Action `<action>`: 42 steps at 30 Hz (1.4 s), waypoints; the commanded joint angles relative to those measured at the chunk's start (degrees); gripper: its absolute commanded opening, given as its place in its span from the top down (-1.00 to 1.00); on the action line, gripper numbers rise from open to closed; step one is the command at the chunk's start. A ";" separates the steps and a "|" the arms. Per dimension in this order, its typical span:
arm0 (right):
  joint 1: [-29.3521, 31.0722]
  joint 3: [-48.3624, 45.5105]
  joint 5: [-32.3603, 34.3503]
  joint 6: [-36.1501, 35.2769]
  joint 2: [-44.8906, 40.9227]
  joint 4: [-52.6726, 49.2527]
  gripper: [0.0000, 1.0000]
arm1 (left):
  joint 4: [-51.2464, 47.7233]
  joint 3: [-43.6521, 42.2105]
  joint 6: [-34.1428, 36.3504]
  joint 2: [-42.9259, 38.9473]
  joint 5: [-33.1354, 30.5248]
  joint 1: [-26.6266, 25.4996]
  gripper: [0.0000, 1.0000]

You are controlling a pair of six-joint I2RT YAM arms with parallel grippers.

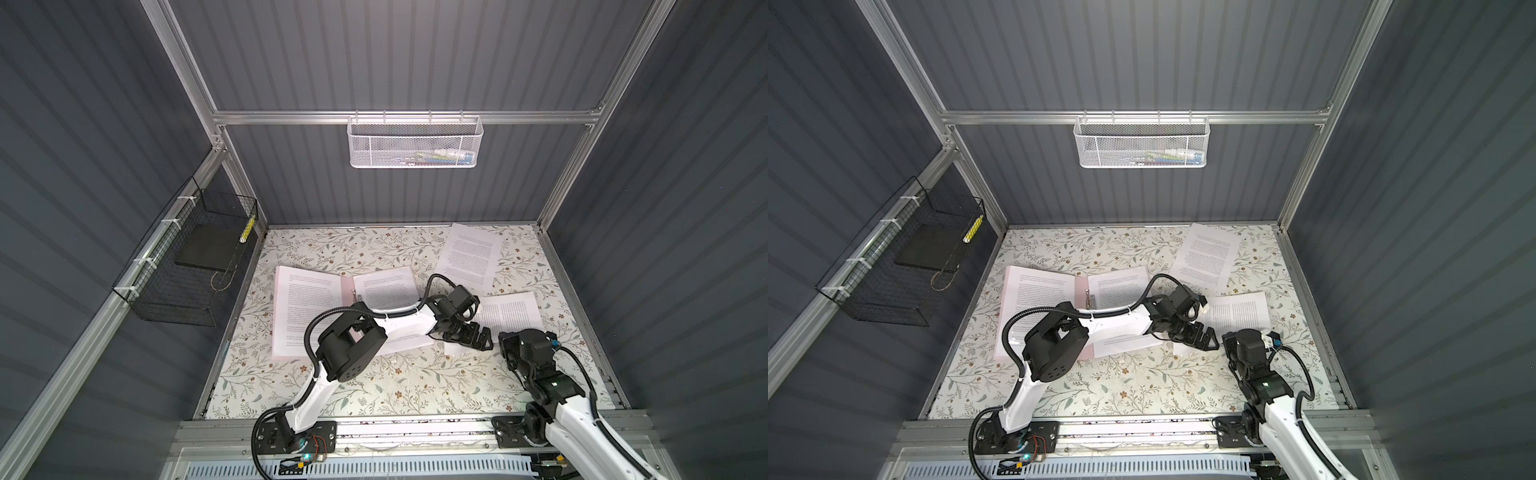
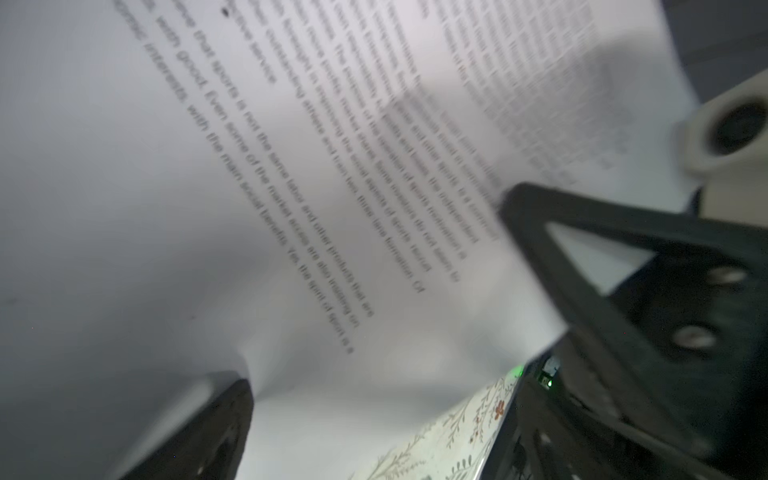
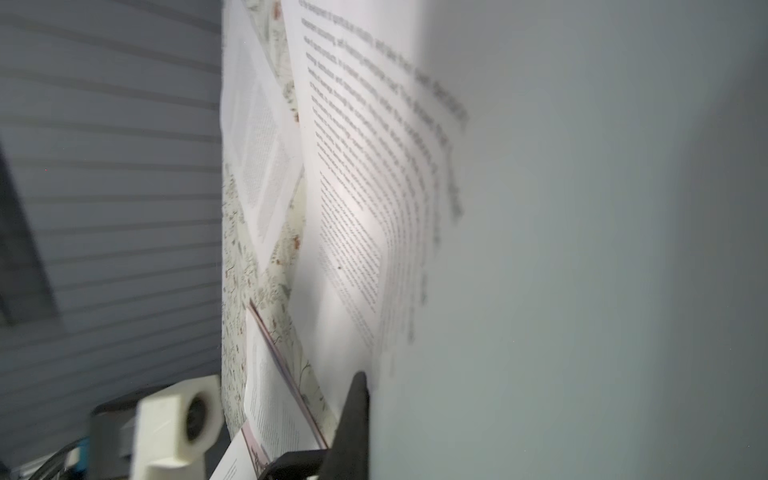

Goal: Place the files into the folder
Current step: 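Lift the sheet upright over the folder with the right gripper while the left gripper withdraws, then lower the white sheet onto the folder page and open the right gripper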

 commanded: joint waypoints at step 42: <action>9.71 87.65 -53.94 -70.02 75.55 -38.61 1.00 | -11.81 -39.30 29.25 -84.89 -35.60 2.88 -0.99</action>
